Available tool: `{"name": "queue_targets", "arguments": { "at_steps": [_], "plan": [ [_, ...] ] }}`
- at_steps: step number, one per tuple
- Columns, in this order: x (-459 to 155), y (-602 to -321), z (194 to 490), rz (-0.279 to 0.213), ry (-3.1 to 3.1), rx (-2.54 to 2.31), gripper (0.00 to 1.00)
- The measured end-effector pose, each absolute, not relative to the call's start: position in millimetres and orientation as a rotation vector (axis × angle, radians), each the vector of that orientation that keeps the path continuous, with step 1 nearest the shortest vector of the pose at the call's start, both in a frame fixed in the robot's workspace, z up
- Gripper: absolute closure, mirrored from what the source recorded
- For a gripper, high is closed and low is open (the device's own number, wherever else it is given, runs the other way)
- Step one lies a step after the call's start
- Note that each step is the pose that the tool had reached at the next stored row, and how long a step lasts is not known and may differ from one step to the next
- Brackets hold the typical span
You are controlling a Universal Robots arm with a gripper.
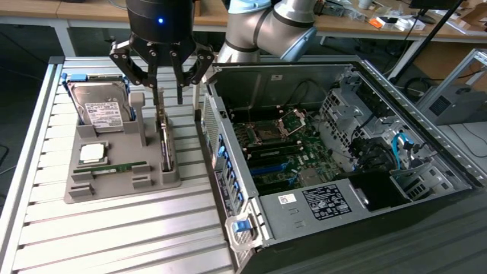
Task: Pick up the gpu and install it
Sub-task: 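Pick up the gpu and move the gpu toward the slot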
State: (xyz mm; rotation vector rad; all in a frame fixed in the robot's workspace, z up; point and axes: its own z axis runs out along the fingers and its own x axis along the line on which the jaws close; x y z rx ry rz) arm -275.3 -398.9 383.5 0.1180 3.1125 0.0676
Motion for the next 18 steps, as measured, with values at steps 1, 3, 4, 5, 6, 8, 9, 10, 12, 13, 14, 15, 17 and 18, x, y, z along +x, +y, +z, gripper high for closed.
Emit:
{"name": "queue_targets", "arguments": {
  "at_steps": [1,3,4,5,6,8,9,10,12,13,14,15,17,18],
  "plan": [
    [-275.3,-398.9,383.4,0.068,3.113,0.118,0.58],
    [-275.3,-399.0,383.1,0.068,3.112,0.118,0.58],
    [-275.3,-398.9,383.0,0.068,3.112,0.118,0.58],
    [-275.4,-399.0,377.1,0.068,3.113,0.118,0.58],
    [-275.3,-398.9,369.0,0.068,3.113,0.118,0.58],
    [-275.4,-398.9,368.8,0.068,3.113,0.118,0.58],
    [-275.4,-398.9,368.6,0.068,3.112,0.118,0.58],
    [-275.4,-398.9,368.4,0.068,3.112,0.118,0.58],
    [-275.4,-398.9,367.9,0.068,3.112,0.118,0.58],
    [-275.4,-398.9,367.7,0.068,3.113,0.118,0.58],
    [-275.3,-399.0,367.1,0.068,3.113,0.118,0.58],
    [-275.4,-398.9,366.3,0.068,3.113,0.118,0.58],
    [-275.4,-398.9,366.0,0.068,3.113,0.118,0.58],
    [-275.4,-398.9,365.8,0.068,3.112,0.118,0.58]
  ]
}}
